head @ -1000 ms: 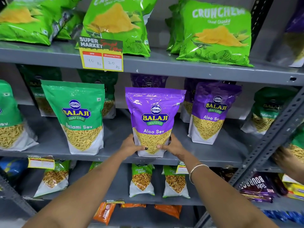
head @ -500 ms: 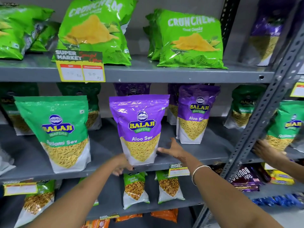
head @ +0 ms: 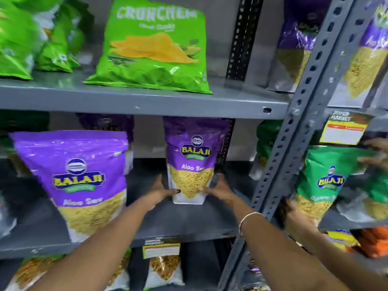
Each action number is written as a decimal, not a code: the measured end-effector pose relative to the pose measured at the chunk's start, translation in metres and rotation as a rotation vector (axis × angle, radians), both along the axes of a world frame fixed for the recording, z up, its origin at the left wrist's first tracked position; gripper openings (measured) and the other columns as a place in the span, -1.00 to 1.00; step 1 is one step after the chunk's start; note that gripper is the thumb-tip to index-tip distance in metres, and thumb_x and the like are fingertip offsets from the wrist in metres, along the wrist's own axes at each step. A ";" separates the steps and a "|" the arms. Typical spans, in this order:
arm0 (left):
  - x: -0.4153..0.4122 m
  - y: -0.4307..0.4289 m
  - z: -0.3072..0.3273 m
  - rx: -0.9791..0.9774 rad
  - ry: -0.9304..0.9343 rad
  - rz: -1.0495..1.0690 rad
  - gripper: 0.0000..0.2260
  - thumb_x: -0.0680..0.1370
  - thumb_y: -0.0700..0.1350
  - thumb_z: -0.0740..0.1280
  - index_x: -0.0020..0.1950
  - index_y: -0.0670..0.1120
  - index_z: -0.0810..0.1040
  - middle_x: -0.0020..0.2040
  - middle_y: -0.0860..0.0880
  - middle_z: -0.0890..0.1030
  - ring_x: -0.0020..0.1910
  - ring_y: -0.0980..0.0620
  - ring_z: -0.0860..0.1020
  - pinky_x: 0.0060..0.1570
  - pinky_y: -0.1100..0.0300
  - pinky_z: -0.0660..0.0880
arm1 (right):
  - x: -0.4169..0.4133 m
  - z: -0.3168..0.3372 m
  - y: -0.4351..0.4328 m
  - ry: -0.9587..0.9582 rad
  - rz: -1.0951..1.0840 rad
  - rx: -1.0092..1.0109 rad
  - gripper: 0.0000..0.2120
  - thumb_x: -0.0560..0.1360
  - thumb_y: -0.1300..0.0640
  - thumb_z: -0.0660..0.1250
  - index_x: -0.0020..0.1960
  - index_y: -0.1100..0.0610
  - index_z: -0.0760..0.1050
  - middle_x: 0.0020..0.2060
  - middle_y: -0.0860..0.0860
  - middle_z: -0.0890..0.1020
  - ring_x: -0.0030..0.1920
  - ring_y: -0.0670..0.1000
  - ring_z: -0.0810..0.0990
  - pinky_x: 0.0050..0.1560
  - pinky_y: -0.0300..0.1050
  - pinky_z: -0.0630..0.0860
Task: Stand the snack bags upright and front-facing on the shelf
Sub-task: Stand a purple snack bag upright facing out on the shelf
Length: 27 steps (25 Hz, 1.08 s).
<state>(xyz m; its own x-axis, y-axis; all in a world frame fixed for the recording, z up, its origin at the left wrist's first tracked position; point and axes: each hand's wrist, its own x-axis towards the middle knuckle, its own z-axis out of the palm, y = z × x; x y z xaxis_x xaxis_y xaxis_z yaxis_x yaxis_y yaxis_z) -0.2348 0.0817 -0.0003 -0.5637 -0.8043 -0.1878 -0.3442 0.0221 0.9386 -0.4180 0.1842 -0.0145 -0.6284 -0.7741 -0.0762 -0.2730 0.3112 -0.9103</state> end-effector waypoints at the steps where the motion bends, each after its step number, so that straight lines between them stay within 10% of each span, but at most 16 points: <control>1: -0.010 -0.002 -0.003 0.060 0.081 0.007 -0.02 0.19 -0.11 0.59 0.47 -0.24 0.12 0.47 -0.19 0.29 0.42 -0.12 0.31 0.36 0.03 0.30 | -0.003 0.002 0.000 -0.048 0.060 -0.013 -0.24 0.16 0.12 0.61 0.25 0.25 0.35 0.19 0.03 0.55 0.22 0.03 0.52 0.36 0.05 0.40; 3: -0.018 0.000 -0.010 0.130 0.152 0.025 0.08 -0.12 0.00 0.66 0.31 -0.20 0.27 0.25 -0.18 0.49 0.17 -0.09 0.49 0.09 0.14 0.49 | -0.008 -0.003 -0.005 -0.113 0.130 -0.022 -0.25 0.17 0.23 0.59 0.26 0.22 0.32 0.21 0.05 0.56 0.22 0.05 0.52 0.37 0.04 0.39; 6: -0.021 0.010 -0.015 0.079 0.153 0.075 -0.28 0.18 -0.38 0.55 0.27 -0.27 0.33 0.22 -0.25 0.51 0.01 -0.03 0.49 -0.13 0.32 0.53 | -0.006 -0.012 -0.007 -0.127 0.140 -0.056 -0.10 0.03 0.09 0.62 0.29 0.15 0.33 0.24 0.12 0.55 0.25 0.11 0.52 0.33 0.13 0.42; 11: -0.005 0.023 -0.027 -0.020 0.002 0.157 -0.62 0.18 -0.23 0.58 -0.14 -0.06 0.48 0.01 -0.26 0.61 0.01 -0.16 0.58 0.18 -0.22 0.48 | 0.010 -0.006 0.021 -0.130 0.151 -0.003 -0.25 0.17 0.16 0.60 0.27 0.16 0.34 0.24 0.07 0.54 0.24 0.09 0.51 0.32 0.11 0.43; 27: 0.021 0.072 -0.016 -0.160 -0.199 0.093 -0.51 0.30 -0.16 0.54 0.15 -0.26 0.47 0.18 -0.20 0.60 0.16 -0.14 0.57 0.17 0.01 0.51 | 0.041 0.004 0.074 -0.132 0.145 0.006 -0.35 0.31 0.36 0.48 0.32 0.30 0.27 0.17 0.10 0.49 0.13 -0.04 0.43 0.03 -0.24 0.43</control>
<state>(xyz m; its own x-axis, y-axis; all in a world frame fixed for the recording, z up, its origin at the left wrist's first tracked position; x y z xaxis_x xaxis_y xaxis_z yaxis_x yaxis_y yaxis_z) -0.2140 0.1534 -0.0168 -0.4510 -0.8792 -0.1536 -0.5293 0.1248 0.8392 -0.3768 0.2586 -0.0105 -0.4943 -0.8552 -0.1556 -0.1937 0.2829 -0.9394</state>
